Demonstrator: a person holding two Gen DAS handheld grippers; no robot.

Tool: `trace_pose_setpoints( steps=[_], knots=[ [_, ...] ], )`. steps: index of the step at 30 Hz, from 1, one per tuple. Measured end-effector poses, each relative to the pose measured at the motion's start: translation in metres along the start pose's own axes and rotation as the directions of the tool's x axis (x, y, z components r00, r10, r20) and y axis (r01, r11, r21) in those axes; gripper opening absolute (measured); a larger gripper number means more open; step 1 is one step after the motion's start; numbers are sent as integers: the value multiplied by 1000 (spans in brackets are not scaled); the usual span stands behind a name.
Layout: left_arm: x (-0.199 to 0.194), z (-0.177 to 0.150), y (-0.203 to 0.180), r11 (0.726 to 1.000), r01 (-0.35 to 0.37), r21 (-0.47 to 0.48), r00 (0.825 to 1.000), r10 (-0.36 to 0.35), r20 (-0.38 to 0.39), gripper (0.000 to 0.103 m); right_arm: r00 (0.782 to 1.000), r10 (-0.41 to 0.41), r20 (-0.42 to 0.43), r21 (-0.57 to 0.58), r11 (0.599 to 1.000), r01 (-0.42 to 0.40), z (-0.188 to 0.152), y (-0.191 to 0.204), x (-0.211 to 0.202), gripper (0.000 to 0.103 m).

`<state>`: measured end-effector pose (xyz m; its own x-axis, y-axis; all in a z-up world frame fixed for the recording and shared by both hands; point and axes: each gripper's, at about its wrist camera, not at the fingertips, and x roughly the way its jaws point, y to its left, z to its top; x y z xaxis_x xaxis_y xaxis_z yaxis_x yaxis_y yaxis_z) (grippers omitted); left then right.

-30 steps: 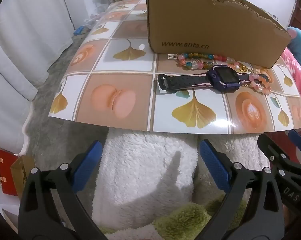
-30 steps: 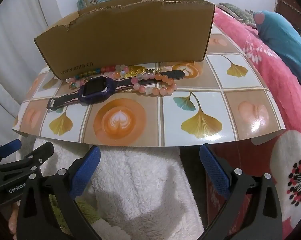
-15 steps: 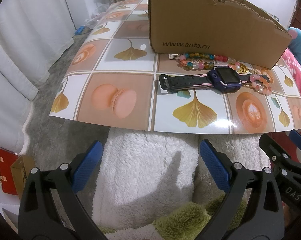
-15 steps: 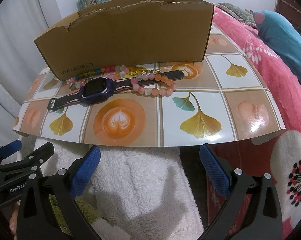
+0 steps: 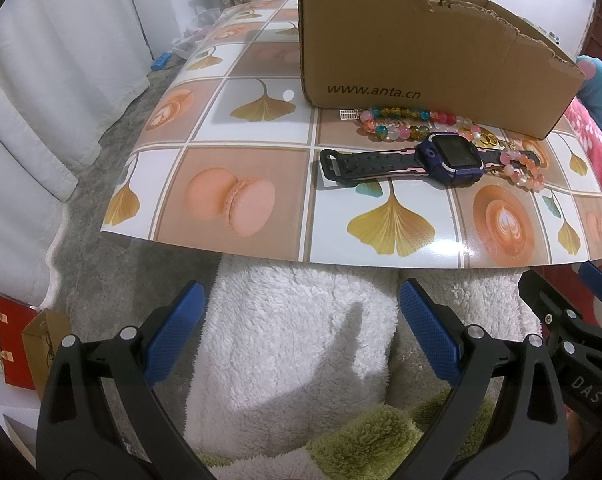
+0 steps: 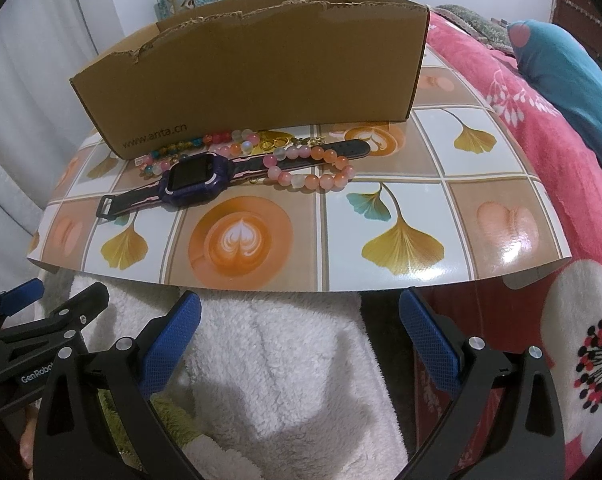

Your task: Organize jewelry

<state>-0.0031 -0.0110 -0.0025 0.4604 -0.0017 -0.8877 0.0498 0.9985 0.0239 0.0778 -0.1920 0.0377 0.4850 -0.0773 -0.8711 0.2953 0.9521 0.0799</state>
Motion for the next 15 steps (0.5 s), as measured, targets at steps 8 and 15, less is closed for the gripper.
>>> trace_pose_setpoints(
  steps=[8,15],
  knots=[
    [0,0,0,1000,0,0,1000,0,0,95,1000,0,-3,1,1000,0,-1,2,0,97],
    [0,0,0,1000,-1,1,1000,1,2,95,1000,1,-5,0,1000,-1,0,2,0,97]
  ],
)
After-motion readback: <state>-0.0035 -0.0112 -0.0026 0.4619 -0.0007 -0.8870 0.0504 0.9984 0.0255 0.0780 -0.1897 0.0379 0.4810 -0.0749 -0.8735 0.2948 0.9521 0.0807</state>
